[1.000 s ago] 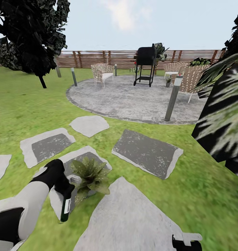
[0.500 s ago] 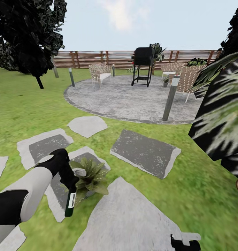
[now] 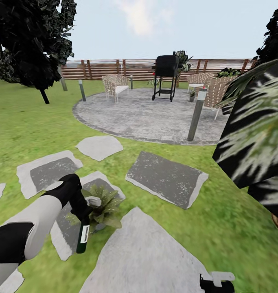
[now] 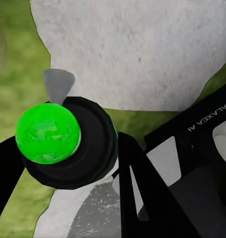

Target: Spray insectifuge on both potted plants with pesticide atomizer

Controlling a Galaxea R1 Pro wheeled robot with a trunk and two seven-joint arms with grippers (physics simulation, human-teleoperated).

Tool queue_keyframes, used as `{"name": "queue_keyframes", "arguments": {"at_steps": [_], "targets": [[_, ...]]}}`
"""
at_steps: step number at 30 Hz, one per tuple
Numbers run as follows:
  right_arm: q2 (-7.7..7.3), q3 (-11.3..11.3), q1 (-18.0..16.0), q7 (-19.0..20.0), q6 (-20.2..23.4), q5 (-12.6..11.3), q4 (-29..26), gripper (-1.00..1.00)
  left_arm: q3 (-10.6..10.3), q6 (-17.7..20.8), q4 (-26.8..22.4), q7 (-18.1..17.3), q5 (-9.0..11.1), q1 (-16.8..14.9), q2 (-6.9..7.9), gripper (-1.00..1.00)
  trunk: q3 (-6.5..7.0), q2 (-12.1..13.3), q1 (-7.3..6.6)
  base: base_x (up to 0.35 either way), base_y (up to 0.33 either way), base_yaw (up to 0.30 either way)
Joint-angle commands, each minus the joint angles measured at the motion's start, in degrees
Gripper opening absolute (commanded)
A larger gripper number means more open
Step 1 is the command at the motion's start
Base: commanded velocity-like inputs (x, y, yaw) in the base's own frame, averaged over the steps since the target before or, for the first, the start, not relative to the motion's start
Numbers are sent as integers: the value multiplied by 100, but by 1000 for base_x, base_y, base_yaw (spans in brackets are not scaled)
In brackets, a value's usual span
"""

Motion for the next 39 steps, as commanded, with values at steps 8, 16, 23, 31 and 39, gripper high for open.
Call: {"name": "queue_keyframes", "arguments": {"at_steps": [8,16,23,31,39], "targets": [[1,-42,-6,-19,-14,61,9,100,39,34,-94,22,-29,591,37,-100,-5,-2,-2,-192,-138,0],[1,-42,-6,-19,-14,61,9,100,61,71,-623,351,20,1065,7,-100,-5,-2,-2,-10,-4,0],[1,-42,-4,-19,-14,61,12,100,800,106,-713,1254,44,1074,-154,-100,-5,-2,-2,0,0,0],[1,-42,-4,-19,-14,68,18,100,1273,101,-718,1788,237,1386,-356,-100,-5,-2,-2,0,0,0],[3,-42,-5,-11,-12,70,20,100,1309,29,-719,3652,1508,1766,-635,-100,-5,-2,-2,0,0,0]]}}
